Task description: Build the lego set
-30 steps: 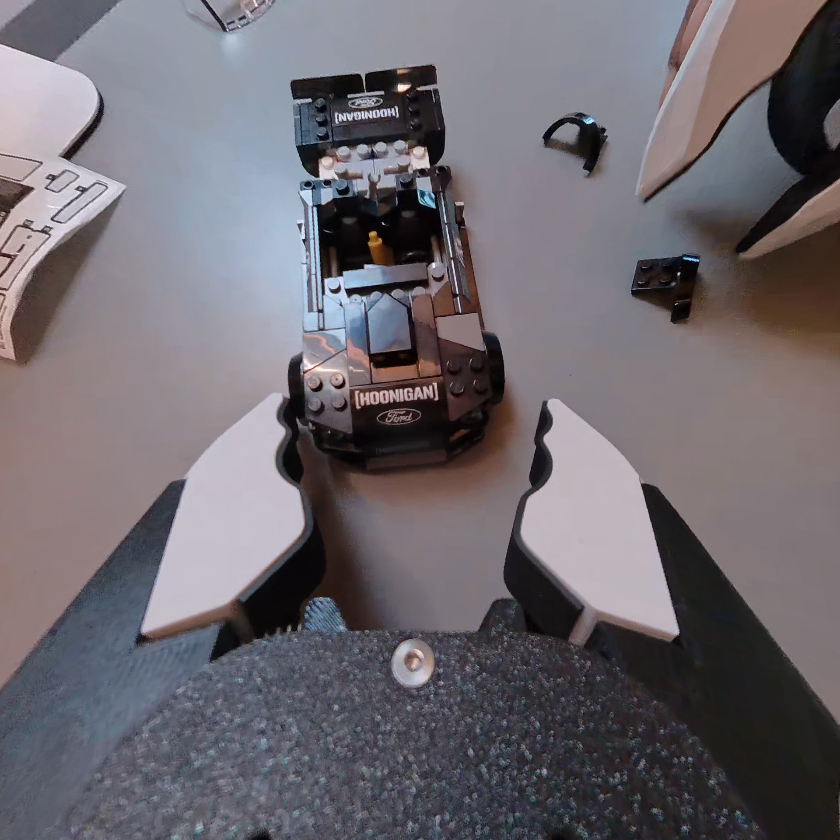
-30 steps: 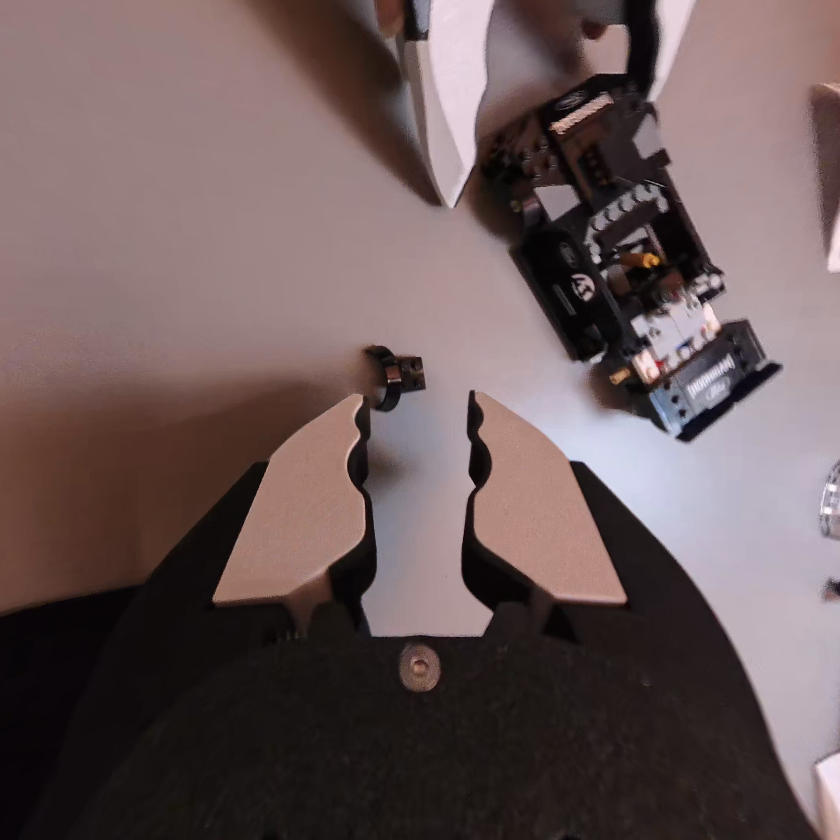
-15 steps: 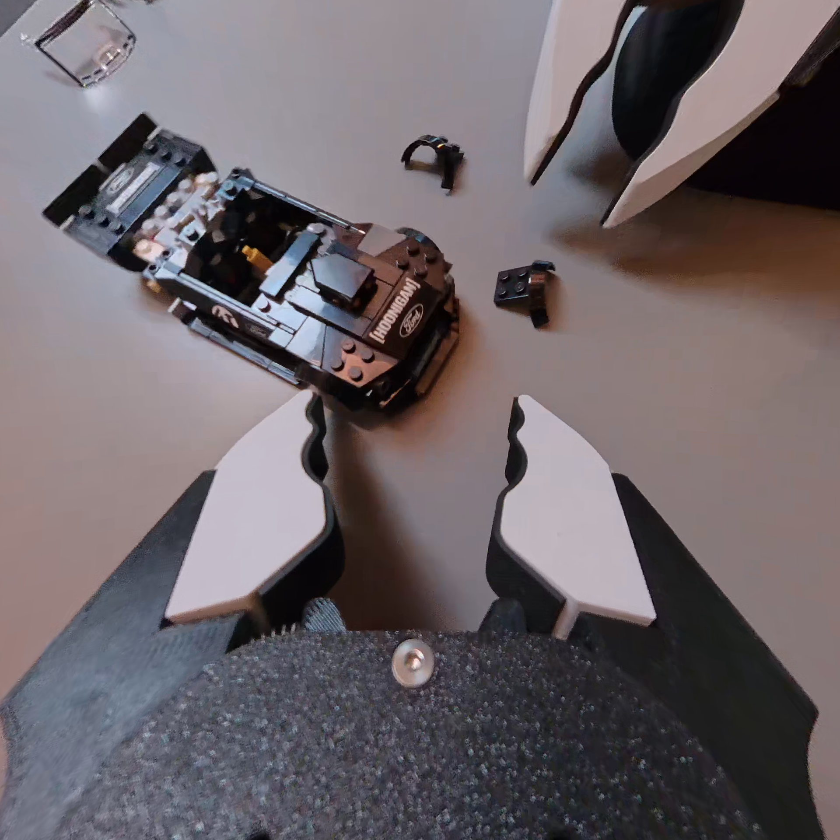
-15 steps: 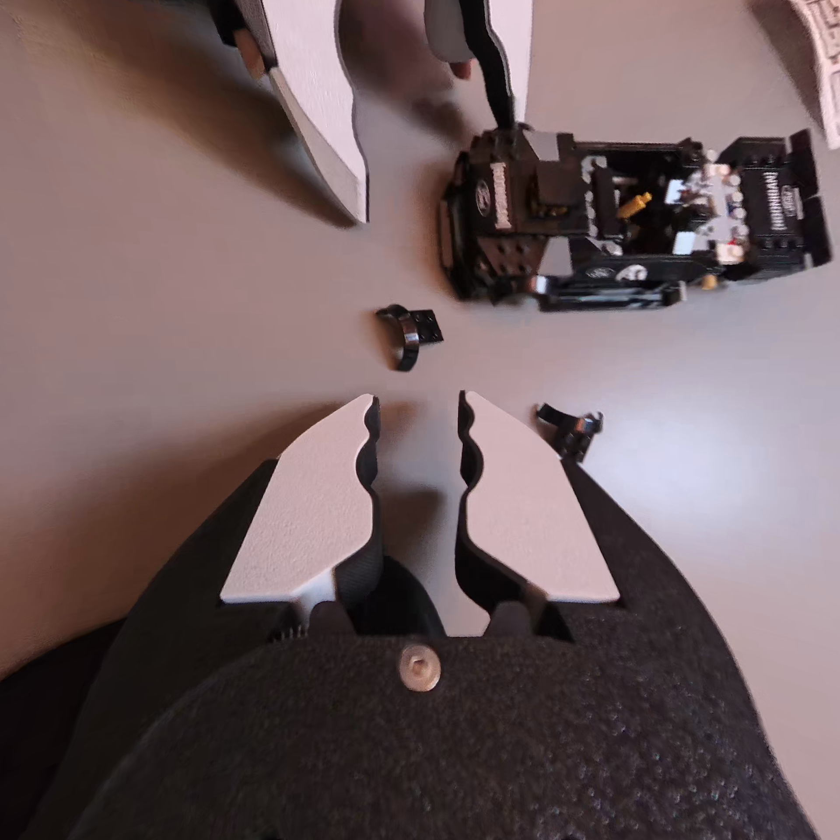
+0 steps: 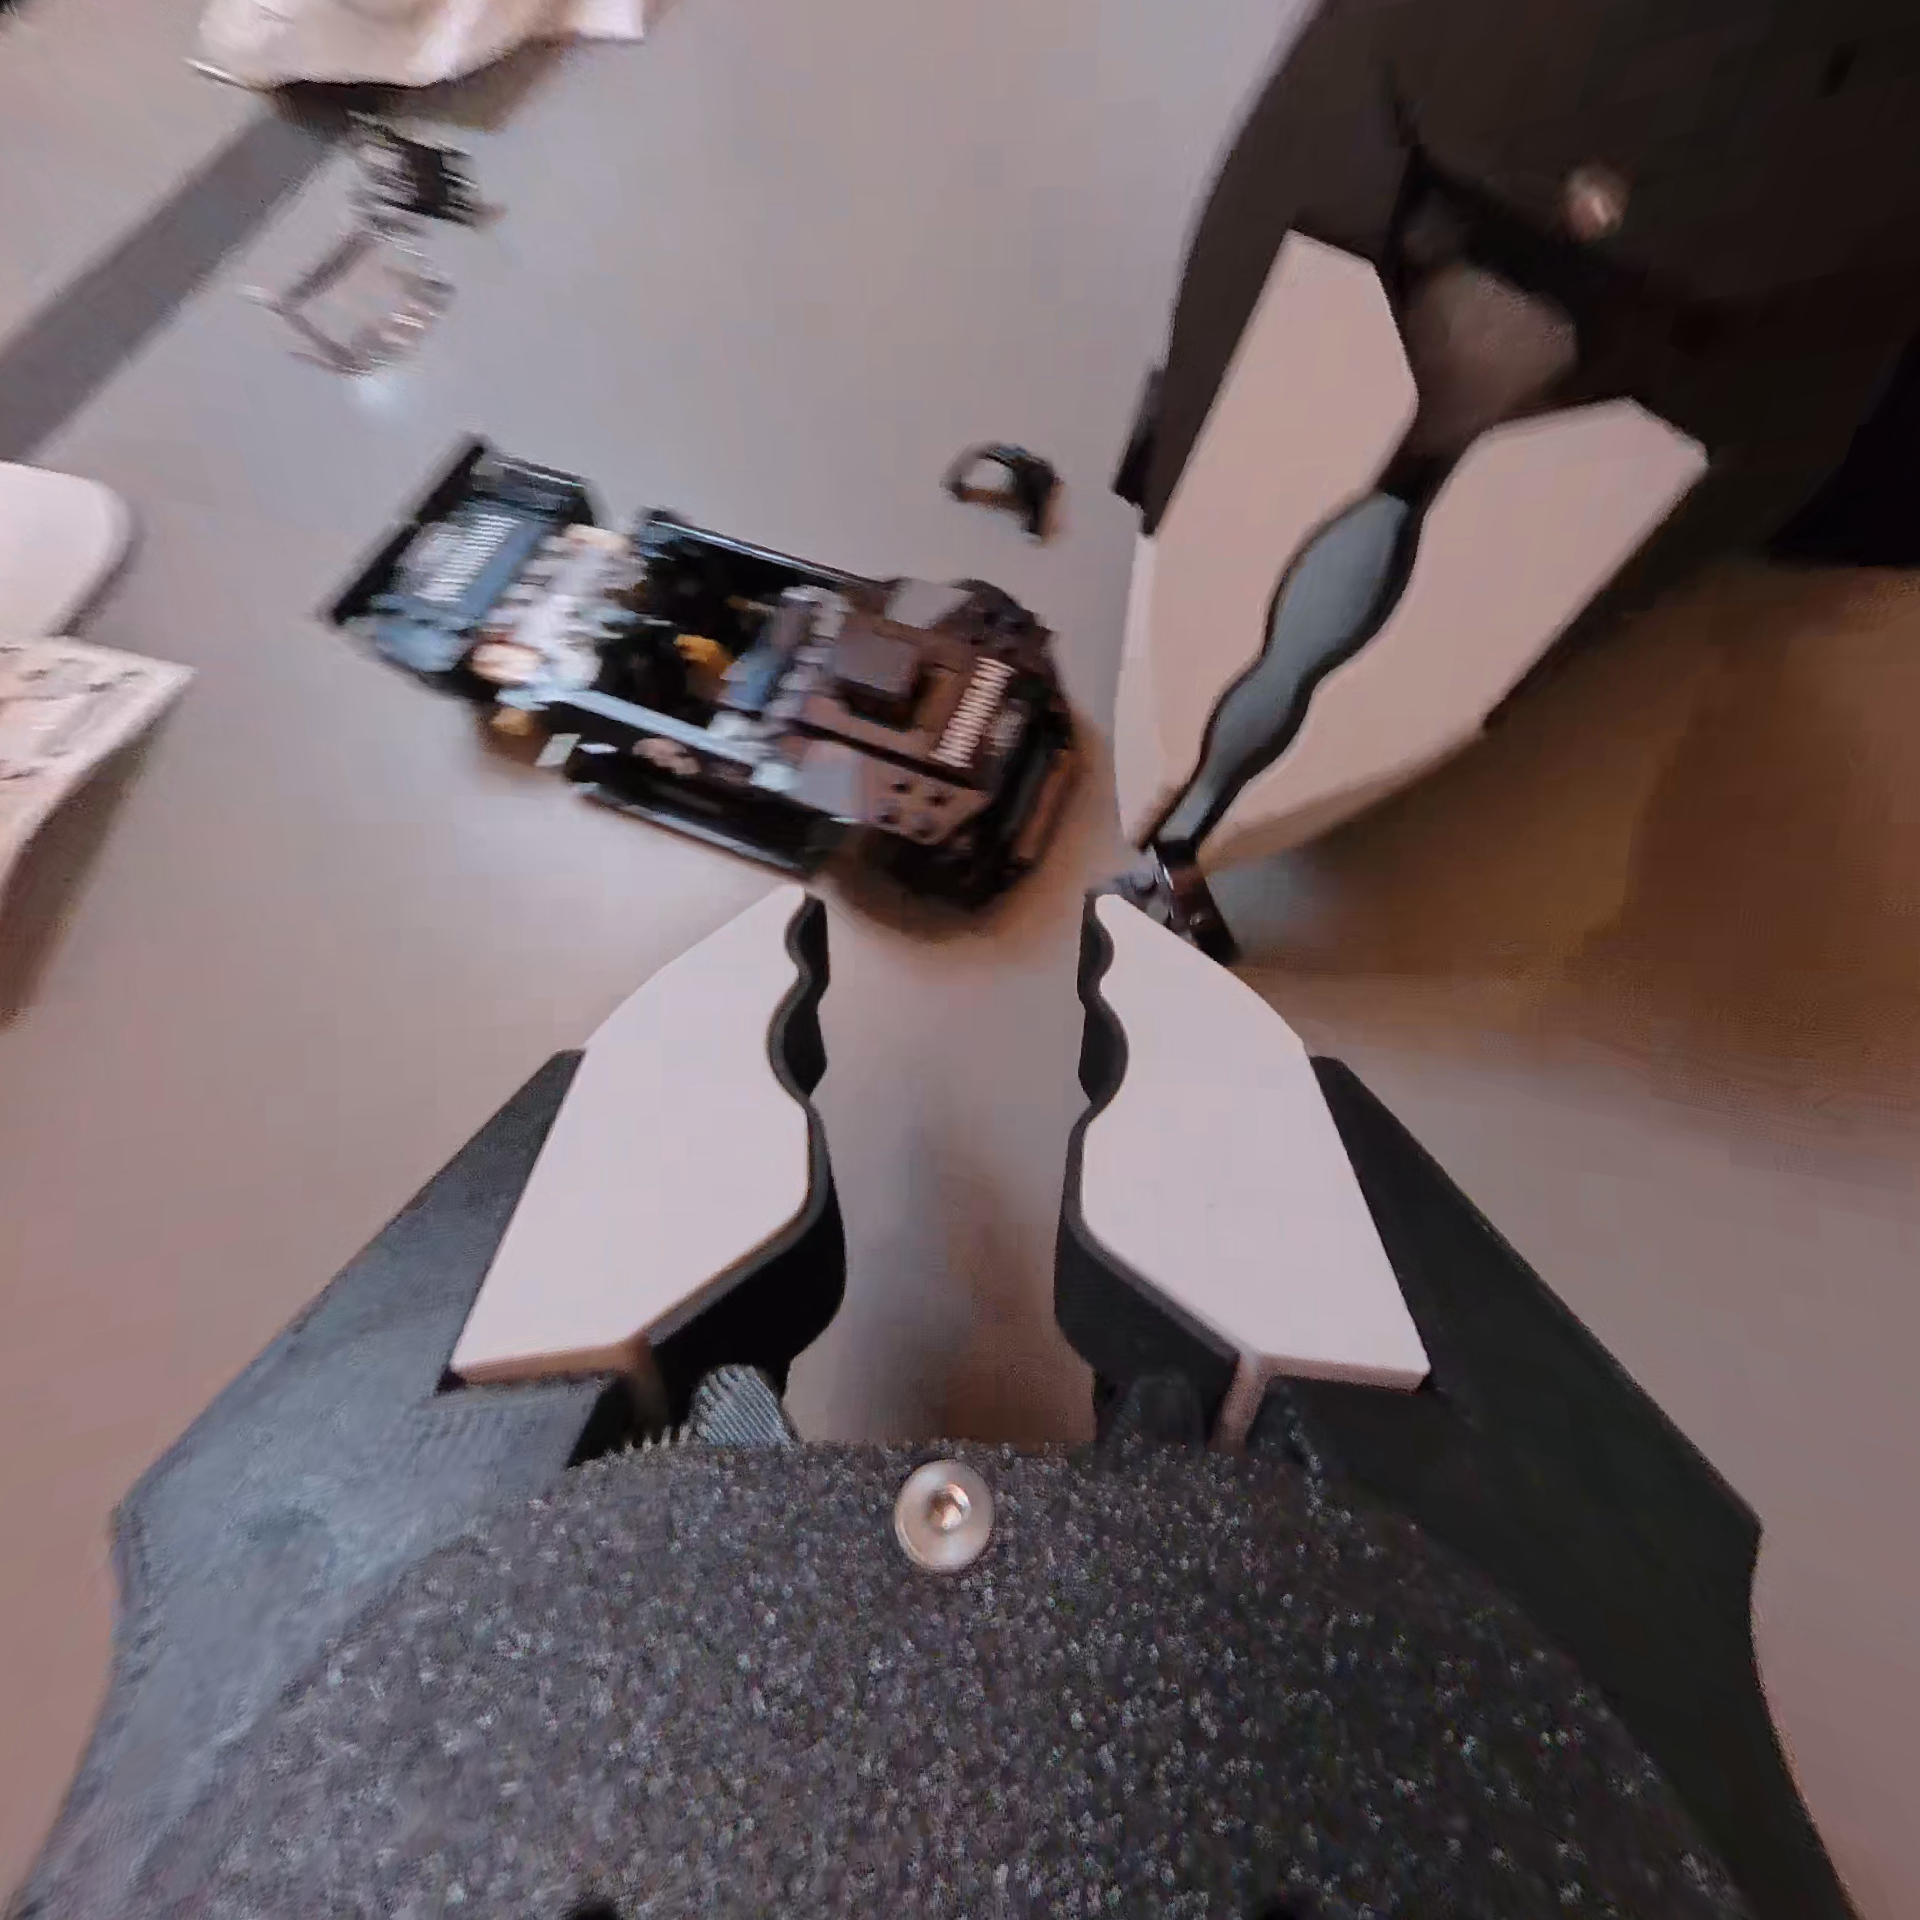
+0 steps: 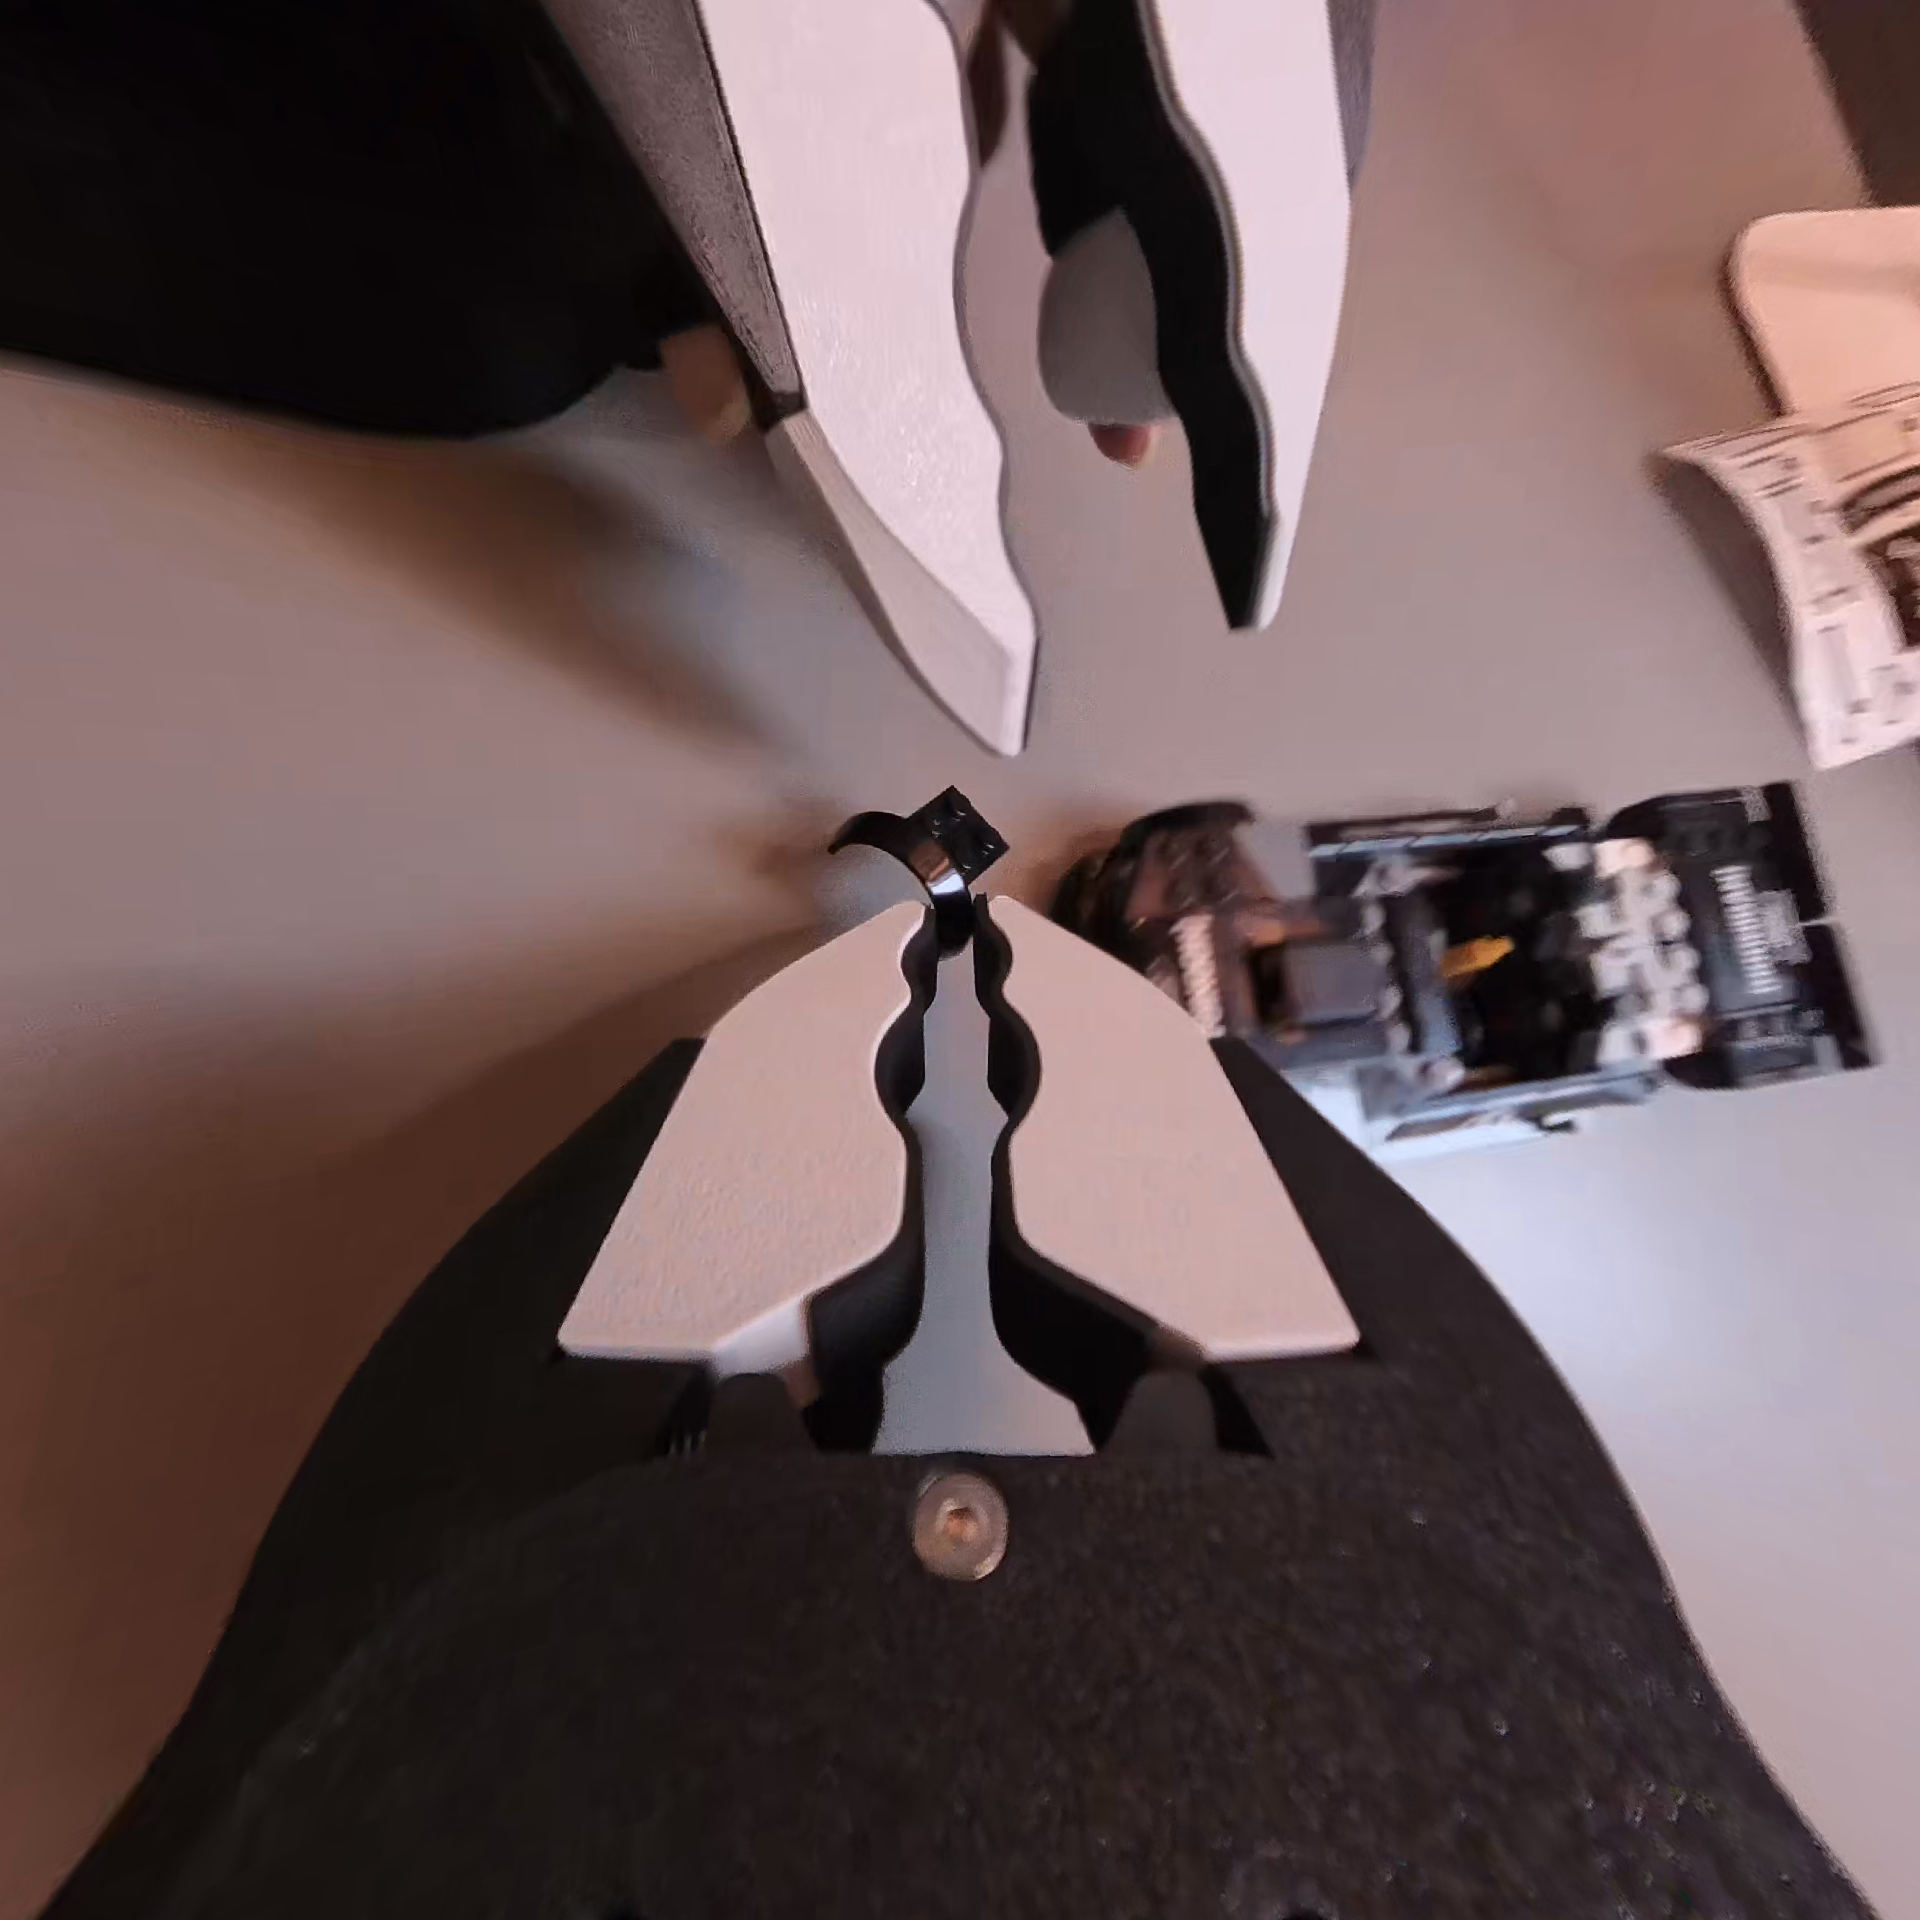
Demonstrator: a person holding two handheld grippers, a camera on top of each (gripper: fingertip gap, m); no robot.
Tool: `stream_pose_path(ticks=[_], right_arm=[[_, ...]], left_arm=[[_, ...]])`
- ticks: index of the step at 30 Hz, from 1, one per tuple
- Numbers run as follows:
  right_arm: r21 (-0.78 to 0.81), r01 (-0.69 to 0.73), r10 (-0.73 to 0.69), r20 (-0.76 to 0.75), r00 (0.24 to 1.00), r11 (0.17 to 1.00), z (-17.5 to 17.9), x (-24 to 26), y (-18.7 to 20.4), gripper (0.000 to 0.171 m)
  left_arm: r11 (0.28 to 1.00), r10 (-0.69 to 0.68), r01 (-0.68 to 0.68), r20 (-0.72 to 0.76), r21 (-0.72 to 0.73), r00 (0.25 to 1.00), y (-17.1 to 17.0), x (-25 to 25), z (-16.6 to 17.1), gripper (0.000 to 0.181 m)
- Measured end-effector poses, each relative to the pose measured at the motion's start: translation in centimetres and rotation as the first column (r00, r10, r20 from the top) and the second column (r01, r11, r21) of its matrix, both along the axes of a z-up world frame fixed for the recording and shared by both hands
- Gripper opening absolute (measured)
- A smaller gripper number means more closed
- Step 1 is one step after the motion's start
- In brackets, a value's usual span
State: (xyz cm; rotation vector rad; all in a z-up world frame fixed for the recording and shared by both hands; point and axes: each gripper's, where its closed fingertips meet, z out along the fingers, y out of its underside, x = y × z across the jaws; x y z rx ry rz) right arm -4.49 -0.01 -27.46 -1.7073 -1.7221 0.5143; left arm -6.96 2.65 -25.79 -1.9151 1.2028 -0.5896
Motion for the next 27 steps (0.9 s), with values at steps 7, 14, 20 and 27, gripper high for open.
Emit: stream_pose_path(ticks=[7, 14, 20, 27], right_arm=[[0.086, 0.248, -0.249, 0.009, 0.968, 0.965, 1.6, -4.6, 4.9, 0.018], [0.017, 0.24, -0.238, -0.087, 0.967, 0.971, 3.7, -1.7, 5.0, 0.028], [-0.004, 0.312, -0.312, 0.055, 0.949, 0.95, 1.4, 9.5, 7.1, 0.028], [-0.056, 0.317, -0.314, 0.052, 0.948, 0.947, -1.3, 13.0, 7.6, 0.03]], left_arm=[[0.94, 0.323, -0.331, 0.106, 0.076, 0.94, 4.9, -6.4, 2.4, 0.046], [0.95, 0.3, -0.305, 0.083, 0.07, 0.95, 4.8, -5.9, 1.3, 0.048], [0.989, 0.148, -0.149, 0.04, 0.02, 0.988, 3.6, -1.8, -0.4, 0.059], [0.999, 0.05, -0.049, -0.008, 0.007, 0.999, 2.8, 1.7, -1.5, 0.068]])
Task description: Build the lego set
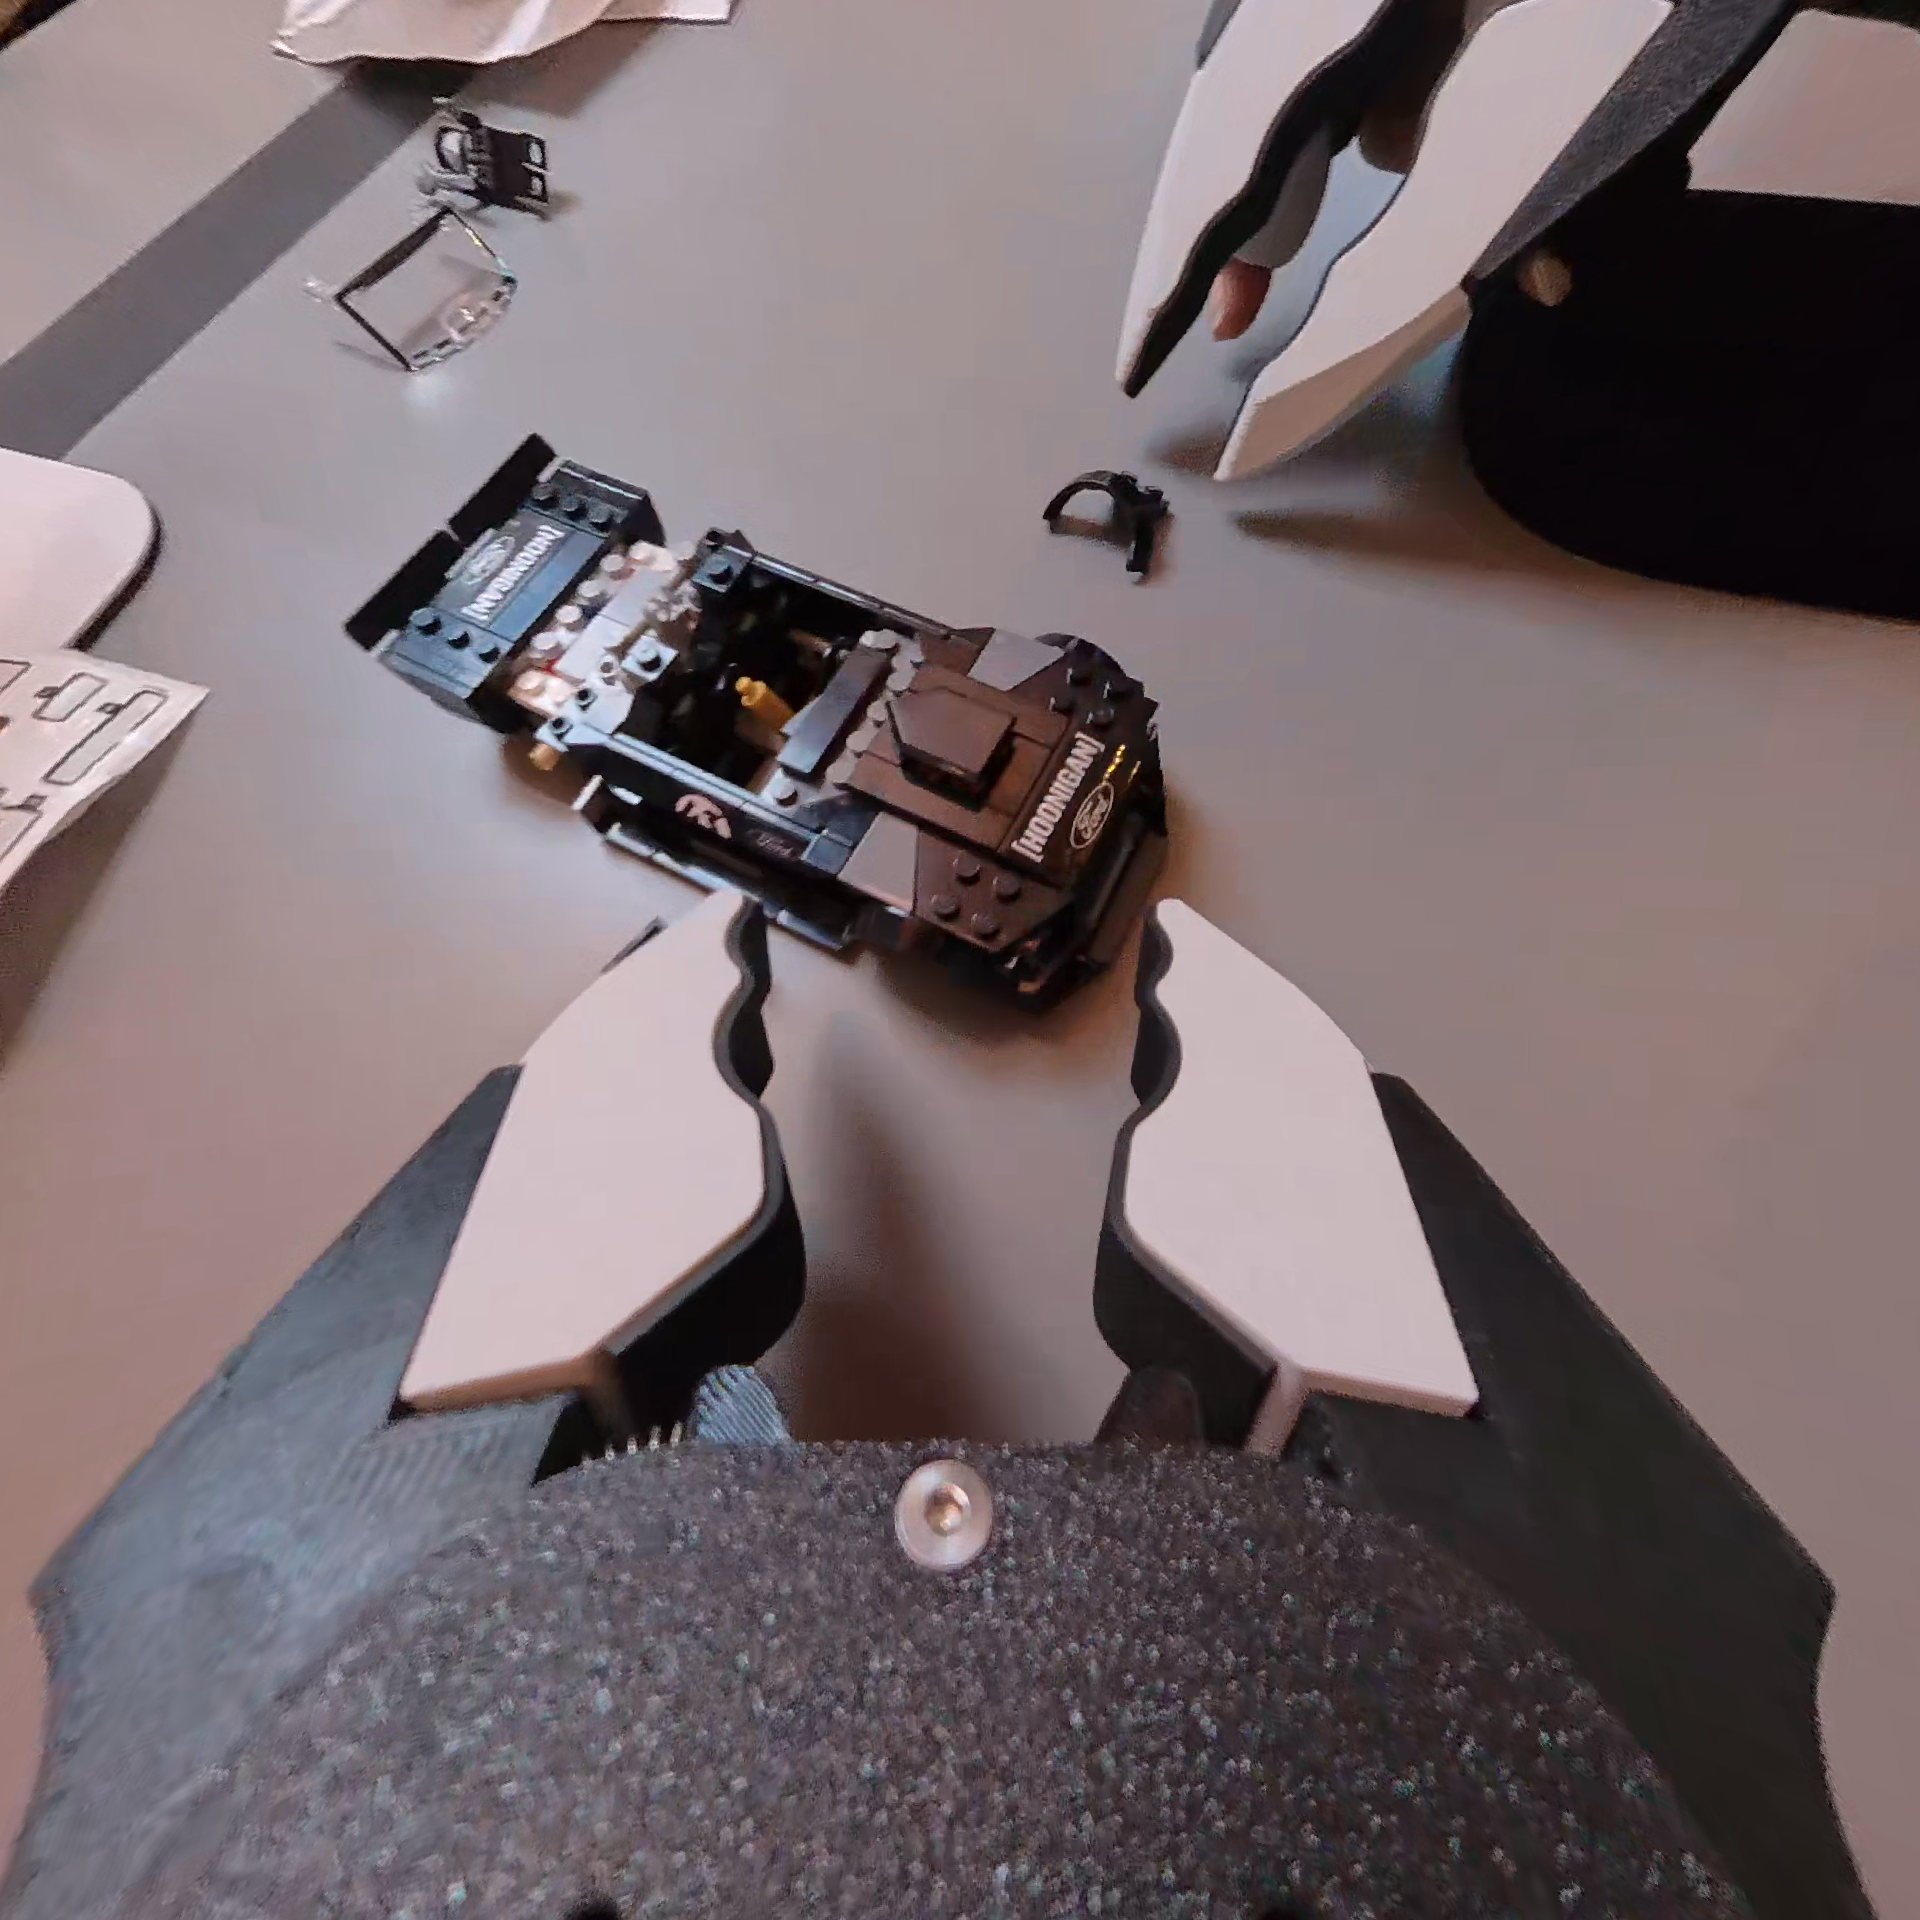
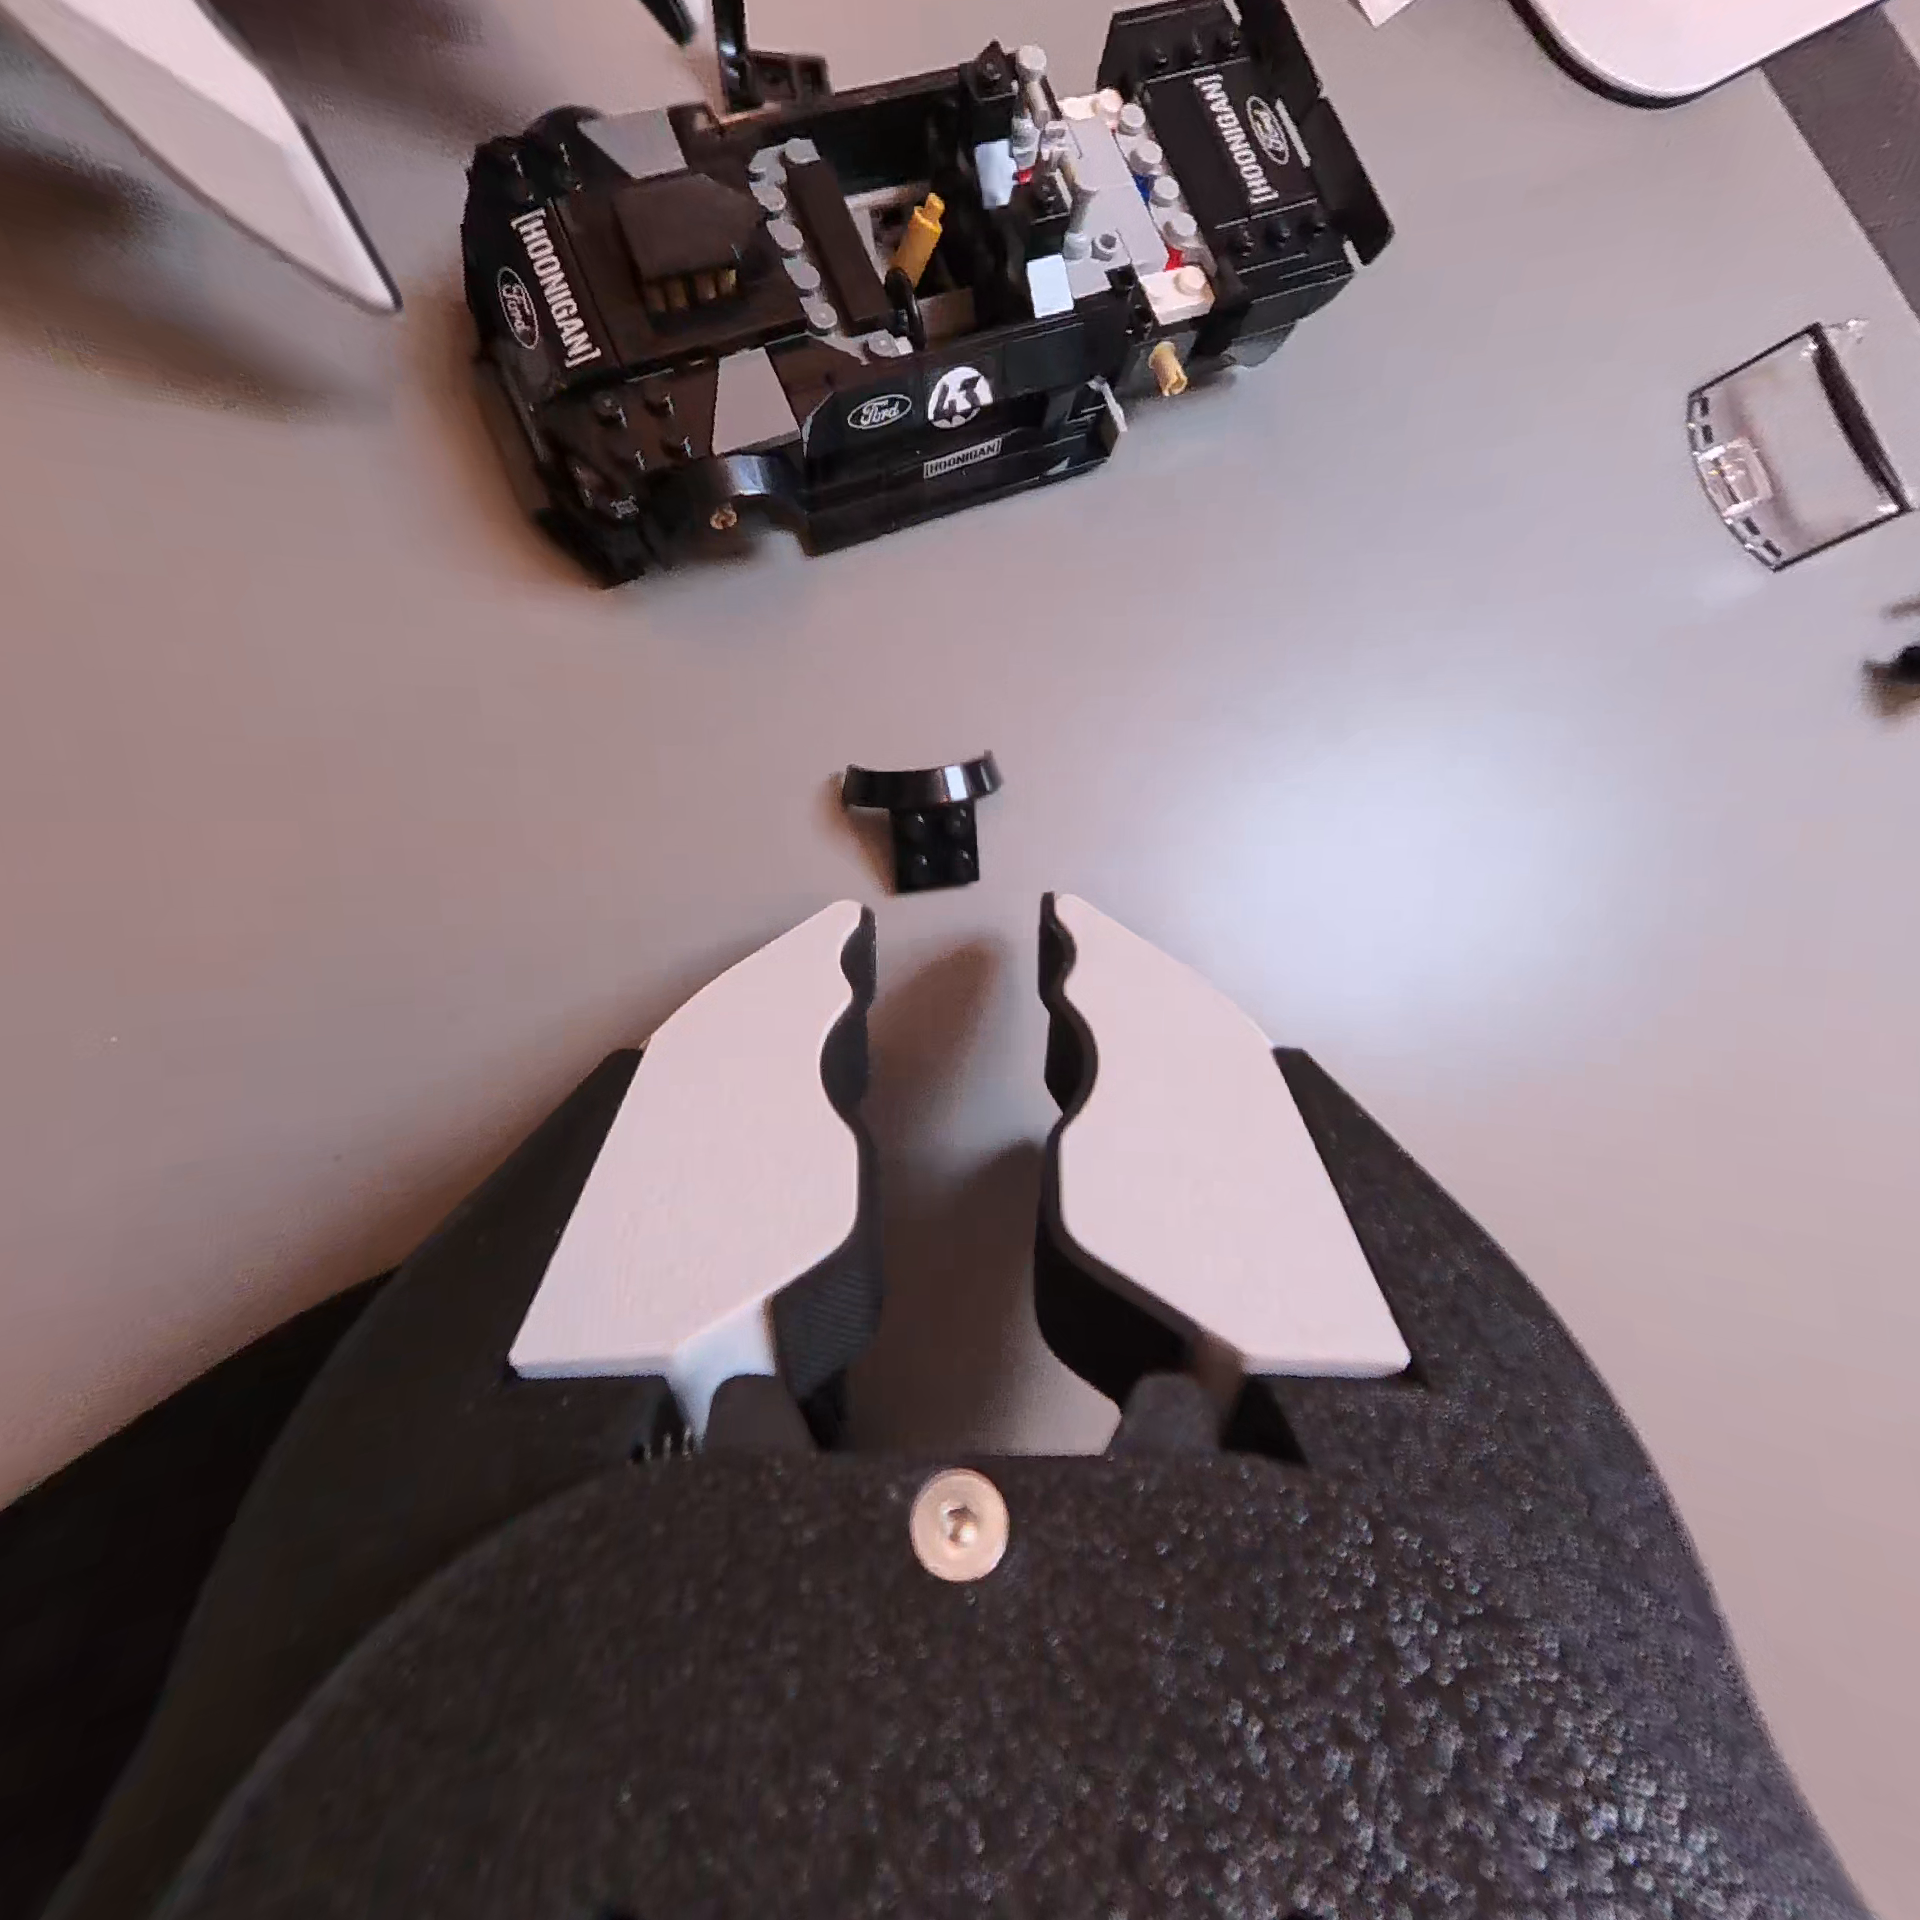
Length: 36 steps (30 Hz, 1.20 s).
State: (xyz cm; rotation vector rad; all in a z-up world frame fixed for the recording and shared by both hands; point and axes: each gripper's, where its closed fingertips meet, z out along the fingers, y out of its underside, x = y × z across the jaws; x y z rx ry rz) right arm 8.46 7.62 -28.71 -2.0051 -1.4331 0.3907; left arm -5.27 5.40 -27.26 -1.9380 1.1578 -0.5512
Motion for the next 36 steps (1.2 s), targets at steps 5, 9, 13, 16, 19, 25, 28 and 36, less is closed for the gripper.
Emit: stream_pose_path(ticks=[5, 9, 13, 16, 19, 25, 28, 36], right_arm=[[-0.006, -0.086, 0.086, 0.051, 0.995, 0.996, -0.7, -1.2, 0.5, 0.029], [-0.014, -0.167, 0.167, 0.091, 0.982, 0.986, -0.8, -1.7, 0.3, 0.016], [-0.045, -0.439, 0.442, 0.096, 0.892, 0.897, -0.1, -2.3, -3.4, 0.016], [-0.062, -0.596, 0.599, 0.117, 0.792, 0.801, 0.8, -2.5, -6.1, 0.016], [0.02, -0.601, 0.563, 0.327, 0.759, 0.799, 0.1, -1.2, -3.7, 0.018], [0.262, -0.432, 0.342, 0.327, 0.881, 0.863, 1.9, -0.6, 1.6, 0.023], [0.175, -0.309, 0.264, 0.236, 0.935, 0.935, 1.5, 0.1, 1.5, 0.023], [-0.135, 0.038, -0.04, -0.006, 0.999, 0.99, 0.3, -1.4, 0.7, 0.033]], left_arm=[[0.999, -0.031, 0.032, -0.072, 0.014, 0.997, 0.0, 1.1, -0.8, 0.075], [0.998, -0.053, 0.055, -0.104, 0.018, 0.993, 0.0, 1.3, -1.1, 0.059], [0.997, -0.078, 0.078, -0.117, -0.007, 0.99, -0.7, 0.9, -1.7, 0.056], [0.998, -0.07, 0.07, -0.093, -0.003, 0.993, -0.9, 0.5, -1.5, 0.056], [0.999, -0.044, 0.044, -0.061, 0.001, 0.997, -0.7, 0.4, -0.9, 0.058], [0.999, -0.039, 0.041, -0.069, 0.034, 0.997, -0.8, 0.4, -0.9, 0.058], [0.999, -0.041, 0.043, -0.06, 0.028, 0.997, -0.9, 0.7, -0.9, 0.058], [0.998, -0.05, 0.052, -0.055, 0.045, 0.997, -1.1, 1.2, -0.6, 0.057]])
